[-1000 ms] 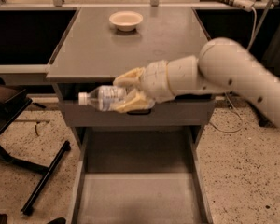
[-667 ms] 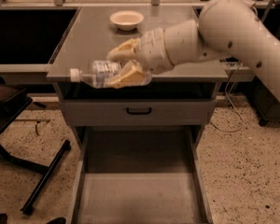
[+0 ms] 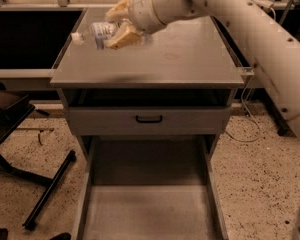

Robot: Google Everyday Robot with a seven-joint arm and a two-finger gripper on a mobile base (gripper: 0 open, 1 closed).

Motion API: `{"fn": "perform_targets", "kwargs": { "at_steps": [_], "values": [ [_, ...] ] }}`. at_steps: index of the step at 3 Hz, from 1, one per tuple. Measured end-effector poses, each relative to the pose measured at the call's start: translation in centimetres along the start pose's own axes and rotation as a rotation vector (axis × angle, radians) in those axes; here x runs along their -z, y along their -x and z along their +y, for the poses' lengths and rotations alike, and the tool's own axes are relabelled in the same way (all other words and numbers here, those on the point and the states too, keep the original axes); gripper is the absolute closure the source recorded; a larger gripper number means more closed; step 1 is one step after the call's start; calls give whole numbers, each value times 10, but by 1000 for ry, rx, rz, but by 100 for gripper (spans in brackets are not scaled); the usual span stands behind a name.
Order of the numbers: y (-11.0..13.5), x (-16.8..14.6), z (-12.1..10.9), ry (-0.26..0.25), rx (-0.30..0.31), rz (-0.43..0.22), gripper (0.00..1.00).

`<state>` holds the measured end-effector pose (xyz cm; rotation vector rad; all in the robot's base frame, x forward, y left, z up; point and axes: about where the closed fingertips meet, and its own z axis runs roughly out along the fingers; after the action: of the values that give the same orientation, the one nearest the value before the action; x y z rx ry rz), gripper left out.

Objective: Pick blue plastic bottle from middle drawer and place on counter

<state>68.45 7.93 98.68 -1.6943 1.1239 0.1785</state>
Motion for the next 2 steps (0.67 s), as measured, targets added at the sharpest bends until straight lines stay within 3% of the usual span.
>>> {"fn": "perform_targets", "kwargs": {
  "at_steps": [1, 2],
  "values": [
    [28, -28, -16, 0, 50, -25, 100],
    [28, -29, -16, -1, 49, -26, 100]
  ]
}}
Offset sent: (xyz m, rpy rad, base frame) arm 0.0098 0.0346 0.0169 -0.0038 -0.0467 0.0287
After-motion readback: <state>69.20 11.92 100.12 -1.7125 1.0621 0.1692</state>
